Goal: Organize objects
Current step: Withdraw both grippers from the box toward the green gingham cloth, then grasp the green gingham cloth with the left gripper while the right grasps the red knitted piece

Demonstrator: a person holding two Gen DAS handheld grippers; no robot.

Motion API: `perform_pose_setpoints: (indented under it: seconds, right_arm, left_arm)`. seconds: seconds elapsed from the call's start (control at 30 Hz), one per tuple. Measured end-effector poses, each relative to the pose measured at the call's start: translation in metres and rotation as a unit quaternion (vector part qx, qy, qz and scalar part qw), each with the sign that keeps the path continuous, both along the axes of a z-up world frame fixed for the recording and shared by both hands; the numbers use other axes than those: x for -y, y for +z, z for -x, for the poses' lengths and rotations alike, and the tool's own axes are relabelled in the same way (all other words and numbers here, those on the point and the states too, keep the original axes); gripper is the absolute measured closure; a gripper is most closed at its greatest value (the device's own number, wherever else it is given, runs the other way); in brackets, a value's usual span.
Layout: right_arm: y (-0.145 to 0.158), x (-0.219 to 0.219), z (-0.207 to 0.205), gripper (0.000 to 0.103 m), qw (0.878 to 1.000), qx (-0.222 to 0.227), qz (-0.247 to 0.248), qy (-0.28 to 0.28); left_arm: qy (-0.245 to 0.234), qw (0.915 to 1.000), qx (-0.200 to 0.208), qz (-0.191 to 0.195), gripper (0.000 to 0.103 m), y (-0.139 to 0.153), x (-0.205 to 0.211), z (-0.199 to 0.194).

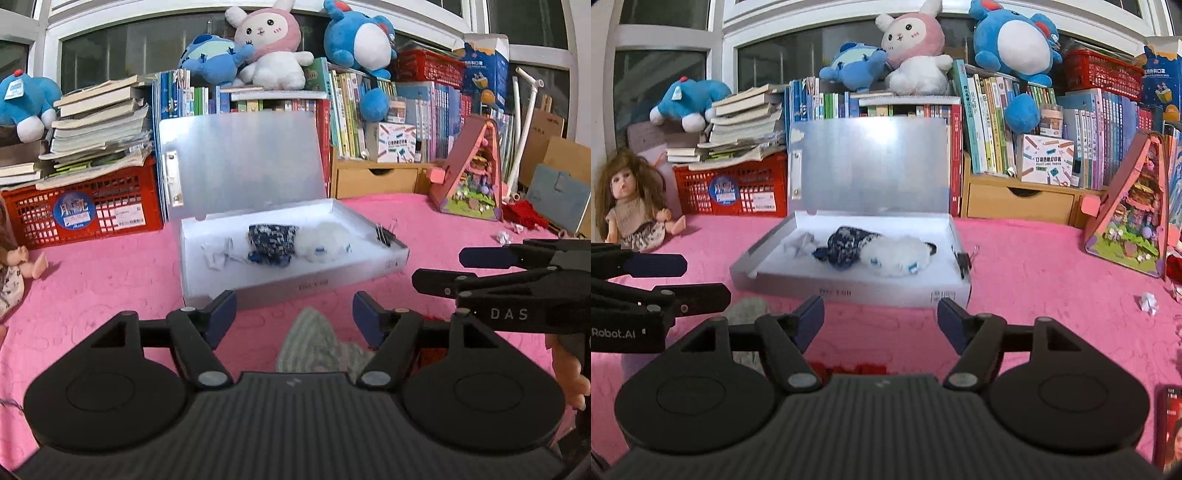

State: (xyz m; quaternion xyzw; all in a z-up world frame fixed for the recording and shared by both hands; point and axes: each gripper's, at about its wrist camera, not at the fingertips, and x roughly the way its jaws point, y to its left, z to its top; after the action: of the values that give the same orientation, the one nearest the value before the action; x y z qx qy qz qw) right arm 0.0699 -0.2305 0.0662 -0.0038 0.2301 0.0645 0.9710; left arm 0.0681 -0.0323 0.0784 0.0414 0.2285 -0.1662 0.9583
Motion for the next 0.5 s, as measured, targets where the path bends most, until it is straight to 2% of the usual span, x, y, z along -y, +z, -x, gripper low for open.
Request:
perform_pose_setpoints:
  seconds: [0.33,0.5]
  right_arm:
    - [-0.028,-0.005,0.013,0.01,0.999,-0.013,0.031,-0.004]
    - [-0.039,-0.006,0.013,0.009,0.998,-0.018,0.051,-0.01]
  left_arm:
    - [-0.014,0.9999,-0.002,0.001,0.018,-0.032,0.002,0.016]
    - [-0.029,0.9995,0.0,-0.011,0.016,-0.04,0.009,0.018]
